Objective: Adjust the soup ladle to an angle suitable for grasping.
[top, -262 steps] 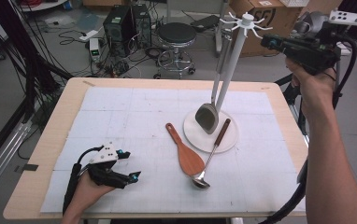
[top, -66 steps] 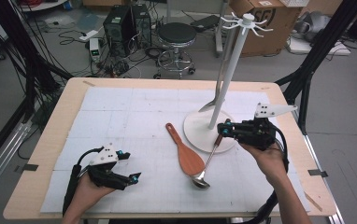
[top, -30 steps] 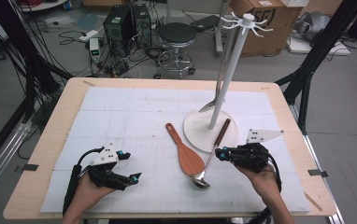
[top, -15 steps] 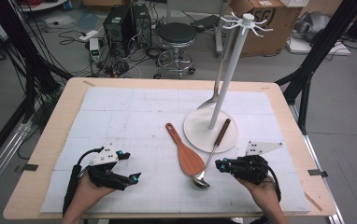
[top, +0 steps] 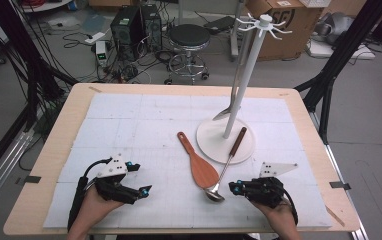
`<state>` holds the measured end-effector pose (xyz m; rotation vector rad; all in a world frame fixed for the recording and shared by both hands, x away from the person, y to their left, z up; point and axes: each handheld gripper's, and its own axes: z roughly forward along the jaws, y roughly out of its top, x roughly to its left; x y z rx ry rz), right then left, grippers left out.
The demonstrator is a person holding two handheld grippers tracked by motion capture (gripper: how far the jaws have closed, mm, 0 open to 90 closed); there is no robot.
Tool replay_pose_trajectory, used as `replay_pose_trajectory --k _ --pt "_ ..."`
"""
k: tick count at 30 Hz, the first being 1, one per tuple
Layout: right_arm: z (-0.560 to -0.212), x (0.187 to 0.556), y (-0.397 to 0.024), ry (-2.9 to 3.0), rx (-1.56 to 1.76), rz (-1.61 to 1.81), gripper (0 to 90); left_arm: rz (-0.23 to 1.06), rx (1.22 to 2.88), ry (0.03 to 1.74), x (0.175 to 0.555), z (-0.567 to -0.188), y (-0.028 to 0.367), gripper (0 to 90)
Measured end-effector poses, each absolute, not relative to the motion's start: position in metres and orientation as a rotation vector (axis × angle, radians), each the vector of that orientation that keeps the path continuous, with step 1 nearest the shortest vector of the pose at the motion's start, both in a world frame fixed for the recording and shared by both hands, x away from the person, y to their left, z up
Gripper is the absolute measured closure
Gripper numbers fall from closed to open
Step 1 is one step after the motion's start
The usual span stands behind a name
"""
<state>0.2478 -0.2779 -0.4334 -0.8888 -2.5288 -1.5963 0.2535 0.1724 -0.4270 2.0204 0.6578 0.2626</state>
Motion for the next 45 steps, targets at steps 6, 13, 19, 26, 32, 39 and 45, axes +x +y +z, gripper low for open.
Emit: replay_pose_trajectory --k 6,13,19,26,32,39,45 --pt "-0.443 0.242 -0.275 -2.517 -0.896 -1.572 89.4 0.262 2.02 0.656 0.253 -0.427 0.172 18.1" --pt "-0.45 0.237 -0.269 -2.527 -0.871 -1.529 89.4 0.261 2.022 0.653 0.253 -0.427 0.172 18.1" --pt "-0.45 0.236 -0.265 -2.518 -0.867 -1.544 89.5 0.262 2.019 0.654 0.253 -0.427 0.172 18.1" --pt "-0.452 0.234 -0.265 -2.533 -0.885 -1.523 89.4 0.262 2.02 0.654 0.253 -0.427 0.172 18.1" --pt "-0.45 0.234 -0.26 -2.539 -0.874 -1.522 89.5 0.259 2.025 0.651 0.253 -0.427 0.172 18.1" --pt "-0.449 0.234 -0.251 -2.542 -0.848 -1.526 89.5 0.257 2.017 0.654 0.253 -0.427 0.172 18.1" --pt "-0.446 0.236 -0.241 -2.536 -0.828 -1.535 89.5 0.26 2.017 0.655 0.253 -0.426 0.173 18.1"
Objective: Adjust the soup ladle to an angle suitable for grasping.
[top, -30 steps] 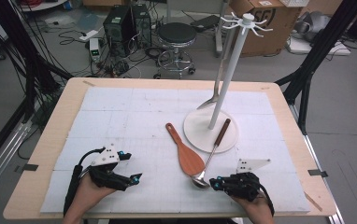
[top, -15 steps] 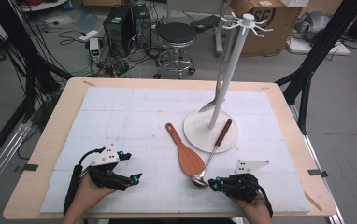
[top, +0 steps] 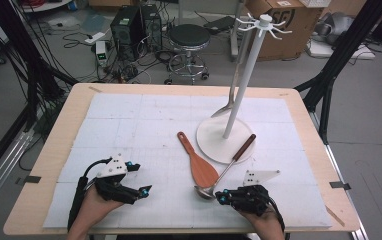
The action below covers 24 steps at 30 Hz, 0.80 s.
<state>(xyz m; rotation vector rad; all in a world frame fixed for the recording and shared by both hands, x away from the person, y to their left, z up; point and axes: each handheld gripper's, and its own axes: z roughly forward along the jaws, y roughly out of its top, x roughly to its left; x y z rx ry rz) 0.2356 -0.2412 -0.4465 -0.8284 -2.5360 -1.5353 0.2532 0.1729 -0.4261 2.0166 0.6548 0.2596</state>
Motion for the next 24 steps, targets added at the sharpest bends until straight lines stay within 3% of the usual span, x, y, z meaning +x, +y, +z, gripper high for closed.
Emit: replay_pose_trajectory --k 24 --pt "-0.443 0.245 -0.186 -2.507 -0.758 -1.539 89.5 0.264 2.004 0.661 0.253 -0.425 0.177 18.1"
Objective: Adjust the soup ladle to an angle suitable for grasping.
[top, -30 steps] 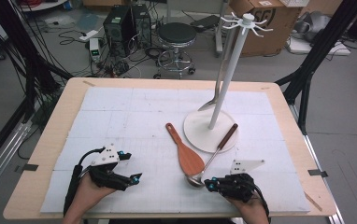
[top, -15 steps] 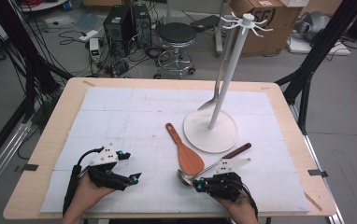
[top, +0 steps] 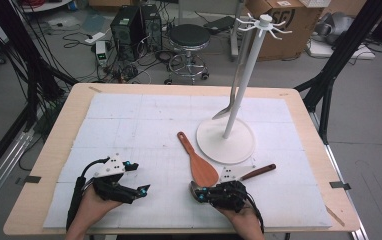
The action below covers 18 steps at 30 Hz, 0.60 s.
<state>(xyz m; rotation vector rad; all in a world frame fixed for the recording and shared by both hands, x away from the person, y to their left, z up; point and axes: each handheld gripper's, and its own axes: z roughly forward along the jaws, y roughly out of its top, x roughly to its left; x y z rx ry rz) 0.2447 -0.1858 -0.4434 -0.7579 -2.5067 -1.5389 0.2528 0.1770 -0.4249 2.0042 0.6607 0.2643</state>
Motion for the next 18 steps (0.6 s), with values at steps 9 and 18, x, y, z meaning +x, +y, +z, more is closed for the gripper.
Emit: replay_pose_trajectory --k 9,18 --pt "-0.444 0.2484 -0.1806 -2.485 -0.754 -1.544 89.5 0.263 2.004 0.66 0.2529 -0.425 0.1769 18.1" --pt "-0.4435 0.2535 -0.179 -2.463 -0.764 -1.546 89.5 0.264 2.006 0.66 0.253 -0.4247 0.1771 18.1"
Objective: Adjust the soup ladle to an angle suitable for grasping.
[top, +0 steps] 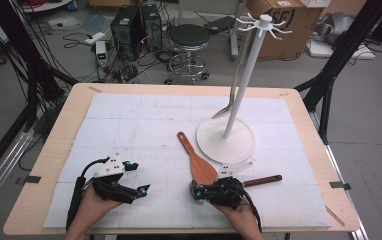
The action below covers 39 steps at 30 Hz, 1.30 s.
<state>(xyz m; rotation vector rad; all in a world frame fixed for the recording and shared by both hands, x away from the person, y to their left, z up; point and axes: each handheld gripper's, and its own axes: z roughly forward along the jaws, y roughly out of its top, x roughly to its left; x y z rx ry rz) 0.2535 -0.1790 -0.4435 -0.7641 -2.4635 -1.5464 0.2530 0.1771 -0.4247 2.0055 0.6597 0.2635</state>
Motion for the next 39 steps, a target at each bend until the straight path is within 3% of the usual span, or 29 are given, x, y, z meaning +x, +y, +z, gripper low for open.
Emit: replay_pose_trajectory --k 39 --pt "-0.443 0.276 -0.113 -2.451 -0.707 -1.525 89.5 0.27 1.993 0.659 0.252 -0.422 0.179 18.1"
